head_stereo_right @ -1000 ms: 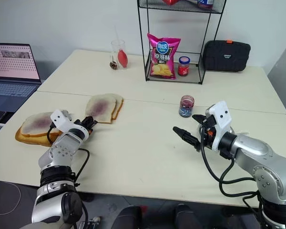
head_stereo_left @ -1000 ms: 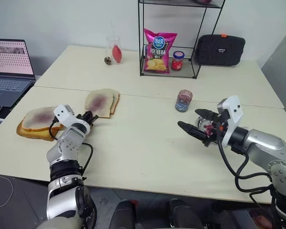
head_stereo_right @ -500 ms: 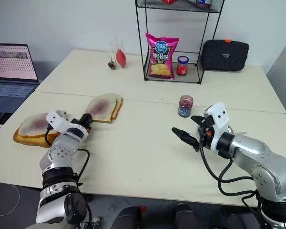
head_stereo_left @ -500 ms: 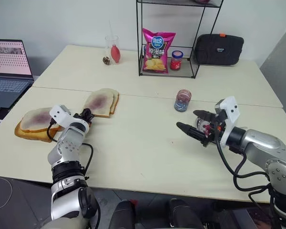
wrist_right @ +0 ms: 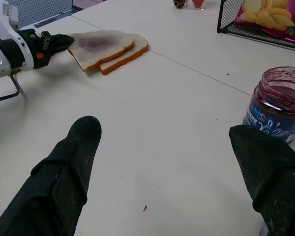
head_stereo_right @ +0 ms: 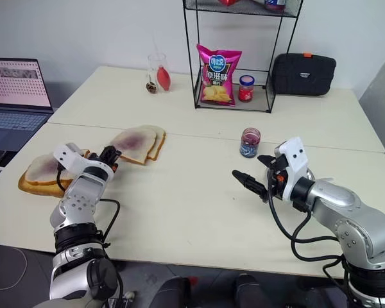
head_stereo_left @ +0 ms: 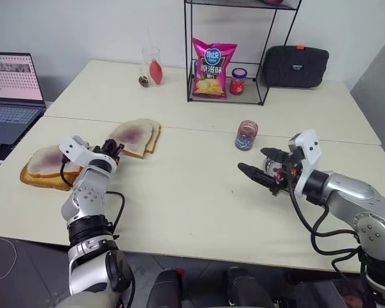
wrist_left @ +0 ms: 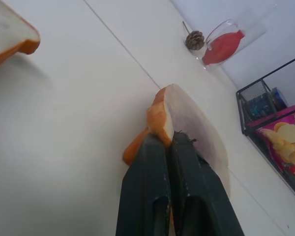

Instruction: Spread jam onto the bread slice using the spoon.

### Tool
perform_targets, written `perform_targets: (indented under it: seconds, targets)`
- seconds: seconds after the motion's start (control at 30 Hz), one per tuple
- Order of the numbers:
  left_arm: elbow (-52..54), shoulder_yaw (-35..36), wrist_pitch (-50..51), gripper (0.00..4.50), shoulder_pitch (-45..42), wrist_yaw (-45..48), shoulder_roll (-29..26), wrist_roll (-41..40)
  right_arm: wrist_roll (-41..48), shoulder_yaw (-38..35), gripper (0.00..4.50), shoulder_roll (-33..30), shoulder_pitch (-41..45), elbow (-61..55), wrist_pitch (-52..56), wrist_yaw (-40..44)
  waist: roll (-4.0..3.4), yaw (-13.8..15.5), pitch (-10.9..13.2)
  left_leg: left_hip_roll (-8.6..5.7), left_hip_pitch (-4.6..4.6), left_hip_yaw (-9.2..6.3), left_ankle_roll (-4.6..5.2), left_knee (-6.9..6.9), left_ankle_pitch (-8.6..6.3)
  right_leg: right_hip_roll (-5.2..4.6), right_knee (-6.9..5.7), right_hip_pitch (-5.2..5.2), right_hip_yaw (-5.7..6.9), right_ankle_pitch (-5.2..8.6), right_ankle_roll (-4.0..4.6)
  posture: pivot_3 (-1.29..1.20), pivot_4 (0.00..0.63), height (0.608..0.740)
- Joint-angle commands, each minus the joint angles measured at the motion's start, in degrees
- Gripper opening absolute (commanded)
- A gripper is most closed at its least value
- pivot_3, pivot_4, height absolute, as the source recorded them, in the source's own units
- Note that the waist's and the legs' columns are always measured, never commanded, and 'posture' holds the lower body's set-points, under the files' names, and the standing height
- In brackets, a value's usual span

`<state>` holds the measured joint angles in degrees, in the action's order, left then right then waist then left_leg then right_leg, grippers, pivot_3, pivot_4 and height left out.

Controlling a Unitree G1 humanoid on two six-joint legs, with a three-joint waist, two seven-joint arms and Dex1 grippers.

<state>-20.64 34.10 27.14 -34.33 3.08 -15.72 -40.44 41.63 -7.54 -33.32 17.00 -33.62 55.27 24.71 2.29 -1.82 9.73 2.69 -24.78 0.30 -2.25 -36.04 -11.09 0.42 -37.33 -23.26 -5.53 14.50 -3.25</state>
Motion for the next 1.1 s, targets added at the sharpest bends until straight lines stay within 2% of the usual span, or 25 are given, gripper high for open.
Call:
perform_targets:
  seconds: [0.03, 0.2, 0.27, 0.4, 0.5, 0.63, 0.7, 0.77, 0.83, 1.0, 1.1]
  targets:
    - [5.7, -1.9, 3.8, 0.05, -4.2, 5.1, -3.1, -3.8, 0.2, -0.8, 4.50, -0.3, 1.0, -1.5, -1.5, 0.2, 0.04, 0.0, 0.0, 0.00, -0.01, -0.01, 0.00, 0.00, 0.00, 0.00, 0.00, -0.01, 0.01, 0.00, 0.00, 0.00, 0.150, 0.740]
    - [9.0, -4.6, 17.0, 0.05, -9.2, 13.8, -8.9, -11.6, 1.6, -2.4, 4.50, -2.1, 0.3, -2.9, -0.3, 1.1, 0.06, 0.0, 0.0, 0.00, -0.04, -0.04, 0.00, -0.01, 0.00, 0.01, -0.01, -0.01, 0.04, 0.01, -0.02, 0.00, 0.150, 0.740]
    - [11.4, -8.7, 20.9, 0.05, -9.5, 18.7, -11.9, -11.7, 2.4, -3.0, 4.50, -3.1, 0.0, -3.5, 0.1, 1.5, 0.06, -0.1, 0.0, 0.00, -0.03, -0.01, 0.00, 0.01, 0.00, 0.01, 0.02, -0.02, 0.01, 0.02, -0.03, 0.00, 0.150, 0.740]
    - [24.1, -22.8, 32.2, 0.05, -6.7, 37.5, -20.2, -15.9, 5.6, -6.7, 4.50, -6.2, -2.2, -6.1, 2.5, 1.8, 0.04, 0.0, 0.1, 0.01, -0.06, -0.04, -0.01, 0.09, -0.01, 0.01, 0.02, -0.07, 0.05, 0.06, 0.11, 0.00, 0.150, 0.740]
    - [27.5, -26.8, 34.5, 0.05, -5.7, 43.7, -22.8, -16.7, 8.1, -8.1, 4.50, -7.6, -3.1, -7.2, 3.8, 1.9, 0.03, -0.1, 0.1, 0.00, -0.05, -0.03, -0.05, 0.08, -0.04, -0.03, -0.04, -0.06, 0.06, 0.10, 0.24, 0.00, 0.150, 0.740]
    - [22.8, -45.2, 21.1, 0.05, -2.2, 55.6, -25.9, 1.1, 12.4, -9.6, 4.50, -8.8, -6.3, -10.3, 5.7, 1.1, -0.13, -0.3, 0.0, 0.01, 0.13, -0.09, -0.02, 0.02, -0.02, 0.05, -0.60, -0.18, 0.04, 0.42, 0.29, 0.00, 0.150, 0.740]
    - [16.0, -50.6, 11.2, 0.05, -2.4, 56.8, -24.7, 10.1, 13.0, -9.8, 4.50, -8.4, -6.9, -10.6, 5.6, -0.6, -0.26, -0.2, 0.0, 0.00, 0.25, -0.05, -0.02, 0.04, -0.02, 0.04, -0.61, -0.09, 0.02, 0.61, 0.63, 0.00, 0.150, 0.740]
    - [11.1, -53.5, 5.7, 0.05, -3.2, 58.0, -23.6, 15.6, 13.8, -10.1, 4.50, -8.3, -7.3, -10.6, 5.5, -1.4, -0.17, -0.1, 0.0, 0.01, 0.24, -0.08, -0.01, 0.00, -0.01, 0.05, -0.63, -0.09, 0.03, 0.62, 0.68, 0.00, 0.150, 0.740]
    - [3.2, -57.4, -4.6, 0.05, -5.3, 57.5, -21.2, 23.7, 14.5, -10.1, 4.50, -7.5, -8.1, -11.6, 5.5, -3.4, -0.15, -0.1, 0.0, 0.01, 0.21, -0.06, -0.01, -0.04, -0.01, 0.04, -0.62, -0.10, -0.01, 0.61, 0.67, 0.00, 0.150, 0.740]
    - [-7.2, -55.1, -13.0, 0.05, -11.3, 55.6, -14.5, 28.5, 15.7, -10.6, 4.50, -7.4, -9.7, -12.5, 5.0, -5.5, -0.17, 0.5, 0.0, -0.02, 0.05, -0.06, -0.01, -0.06, -0.01, -0.01, -0.52, -0.12, 0.03, 0.62, 0.64, 0.00, 0.150, 0.740]
    - [-12.9, -53.6, -15.9, 0.05, -14.2, 54.6, -11.9, 30.5, 16.1, -10.6, 4.50, -7.5, -10.5, -12.8, 4.7, -5.9, -0.16, 0.6, 0.0, -0.08, -0.03, -0.04, 0.00, -0.06, -0.02, -0.06, -0.48, -0.16, 0.02, 0.47, 0.18, 0.00, 0.150, 0.740]
